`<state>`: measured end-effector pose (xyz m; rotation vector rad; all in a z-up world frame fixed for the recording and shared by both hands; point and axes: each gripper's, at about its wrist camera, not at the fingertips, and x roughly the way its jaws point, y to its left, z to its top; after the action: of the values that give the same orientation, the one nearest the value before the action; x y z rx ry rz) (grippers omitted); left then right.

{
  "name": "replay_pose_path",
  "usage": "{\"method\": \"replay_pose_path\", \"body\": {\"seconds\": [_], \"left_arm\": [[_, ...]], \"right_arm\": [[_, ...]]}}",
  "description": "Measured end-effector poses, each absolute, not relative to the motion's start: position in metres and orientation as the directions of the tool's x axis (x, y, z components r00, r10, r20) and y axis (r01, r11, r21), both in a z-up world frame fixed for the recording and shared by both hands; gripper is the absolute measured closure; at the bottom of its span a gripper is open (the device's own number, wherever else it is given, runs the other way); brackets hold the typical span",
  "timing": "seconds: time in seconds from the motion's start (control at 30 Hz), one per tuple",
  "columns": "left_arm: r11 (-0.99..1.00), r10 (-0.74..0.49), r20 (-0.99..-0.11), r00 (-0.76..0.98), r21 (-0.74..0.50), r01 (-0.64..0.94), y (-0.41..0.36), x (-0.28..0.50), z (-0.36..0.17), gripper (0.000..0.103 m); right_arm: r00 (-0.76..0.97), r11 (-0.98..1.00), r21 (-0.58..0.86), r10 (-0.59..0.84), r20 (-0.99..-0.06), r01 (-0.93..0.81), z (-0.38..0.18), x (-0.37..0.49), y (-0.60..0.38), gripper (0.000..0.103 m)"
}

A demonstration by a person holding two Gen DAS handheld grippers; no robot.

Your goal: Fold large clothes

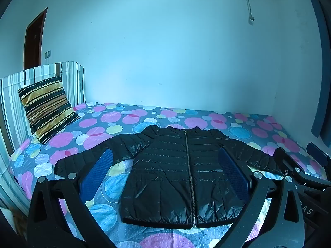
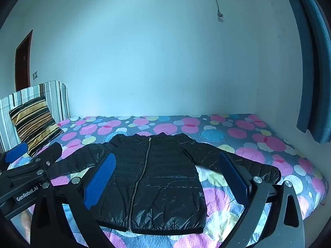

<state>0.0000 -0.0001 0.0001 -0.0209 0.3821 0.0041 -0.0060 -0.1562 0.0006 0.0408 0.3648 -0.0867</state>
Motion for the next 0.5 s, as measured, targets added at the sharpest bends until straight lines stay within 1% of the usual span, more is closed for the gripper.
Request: {"method": "replay_pose_path", "body": {"seconds": [0.5], "left_arm": [[1.000,0.000,-0.372,0.928,-0.020,-0.008,0.0002,-0.0003,0.0002,0.002]], "right_arm": [[0.930,0.995,0.029,-0.074,-0.359,0.091,-0.0016,-0.0050,-0.1545,0.005]]}}
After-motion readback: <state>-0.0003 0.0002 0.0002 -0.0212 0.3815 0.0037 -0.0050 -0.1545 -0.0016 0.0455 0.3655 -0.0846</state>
